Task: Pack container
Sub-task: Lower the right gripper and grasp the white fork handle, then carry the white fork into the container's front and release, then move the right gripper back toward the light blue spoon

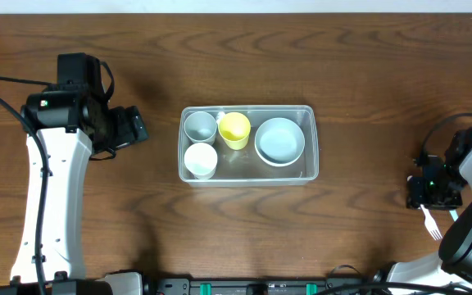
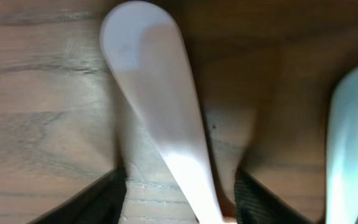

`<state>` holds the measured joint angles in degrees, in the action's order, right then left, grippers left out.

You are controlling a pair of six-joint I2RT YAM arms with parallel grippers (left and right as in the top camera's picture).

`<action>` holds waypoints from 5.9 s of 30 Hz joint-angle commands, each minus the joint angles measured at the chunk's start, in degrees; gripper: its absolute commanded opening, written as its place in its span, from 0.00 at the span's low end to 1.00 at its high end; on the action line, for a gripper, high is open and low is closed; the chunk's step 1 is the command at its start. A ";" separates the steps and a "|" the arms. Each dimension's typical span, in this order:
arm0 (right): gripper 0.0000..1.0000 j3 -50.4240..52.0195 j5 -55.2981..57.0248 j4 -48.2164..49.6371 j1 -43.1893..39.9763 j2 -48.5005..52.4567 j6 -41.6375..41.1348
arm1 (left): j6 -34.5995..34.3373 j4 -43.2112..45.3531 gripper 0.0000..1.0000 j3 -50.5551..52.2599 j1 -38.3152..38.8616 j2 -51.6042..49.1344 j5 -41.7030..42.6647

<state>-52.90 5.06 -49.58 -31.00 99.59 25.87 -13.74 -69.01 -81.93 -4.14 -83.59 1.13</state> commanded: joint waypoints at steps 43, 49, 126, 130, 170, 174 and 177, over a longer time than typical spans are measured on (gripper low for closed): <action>0.06 1.14 -3.87 2.14 0.33 0.70 -2.03 | -0.50 -0.22 0.98 0.50 -0.31 -0.11 -0.24; 0.01 -0.76 -4.04 2.25 0.33 0.33 -4.76 | -0.52 -0.22 0.98 0.50 -0.31 -0.11 -0.24; 0.29 -36.28 -8.26 -12.52 73.70 9.79 -0.48 | -0.31 -0.17 0.98 0.50 -0.31 -0.11 -0.31; 0.30 -36.30 -7.54 -10.08 72.89 8.61 -6.34 | -0.31 -0.15 0.98 0.50 -0.31 -0.11 -0.31; 0.99 -14.12 -10.03 -20.63 -19.91 -22.18 -68.52 | -0.33 0.22 0.98 0.50 -0.28 -0.11 -0.28; 0.99 -4.22 -10.05 -11.80 -21.09 -21.94 -80.04 | -0.33 0.15 0.98 0.50 -0.28 -0.11 -0.28; 0.98 1.70 -10.12 -5.01 -21.11 -21.90 -86.82 | -0.33 -0.17 0.98 0.50 -0.31 -0.11 -0.28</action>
<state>-54.83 -4.64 -57.12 -51.75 77.65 -49.19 -13.74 -68.82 -81.91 -4.14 -83.59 1.15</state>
